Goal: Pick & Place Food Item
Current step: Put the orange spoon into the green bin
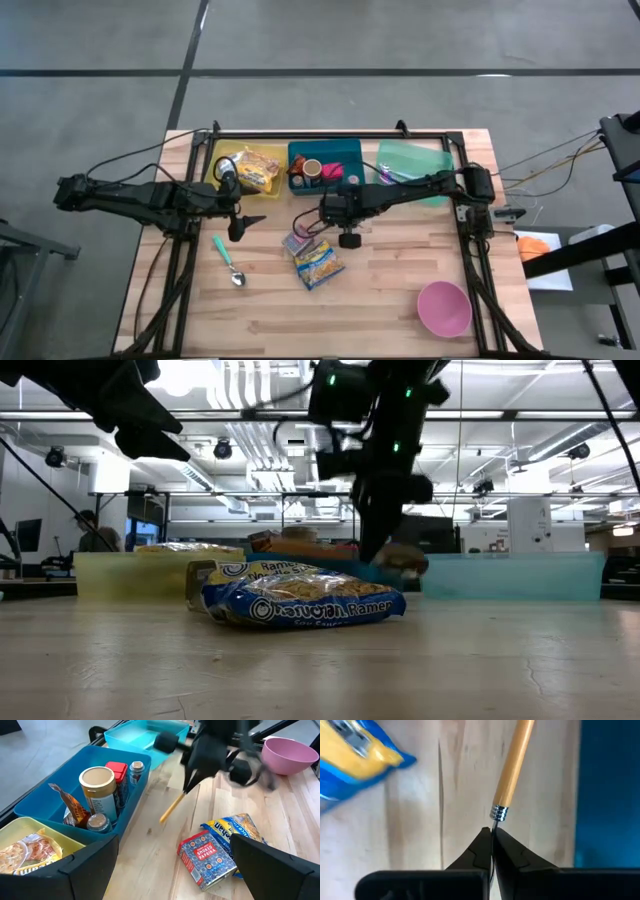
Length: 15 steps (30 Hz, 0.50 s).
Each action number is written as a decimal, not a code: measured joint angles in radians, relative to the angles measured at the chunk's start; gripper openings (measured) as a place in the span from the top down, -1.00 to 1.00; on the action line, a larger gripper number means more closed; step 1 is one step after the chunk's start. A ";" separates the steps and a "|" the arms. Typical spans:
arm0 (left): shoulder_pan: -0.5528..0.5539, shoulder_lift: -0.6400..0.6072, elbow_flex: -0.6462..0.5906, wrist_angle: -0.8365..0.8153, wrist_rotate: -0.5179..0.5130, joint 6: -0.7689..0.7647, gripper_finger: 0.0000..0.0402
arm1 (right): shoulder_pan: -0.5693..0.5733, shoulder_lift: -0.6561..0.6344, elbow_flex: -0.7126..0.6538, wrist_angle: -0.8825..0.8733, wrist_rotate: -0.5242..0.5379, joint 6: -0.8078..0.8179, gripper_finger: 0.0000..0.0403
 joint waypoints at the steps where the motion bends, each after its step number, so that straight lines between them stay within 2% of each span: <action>1: 0.000 0.000 0.000 0.000 0.000 0.000 -0.93 | 0.002 -0.017 0.000 -0.002 0.013 0.014 0.98; 9: 0.000 0.000 0.000 -0.002 0.000 -0.003 -0.93 | 0.008 -0.155 -0.002 -0.015 0.071 0.064 0.97; 15: 0.000 0.000 0.000 -0.002 0.000 -0.002 -0.93 | -0.018 -0.265 -0.045 -0.058 0.154 0.068 0.97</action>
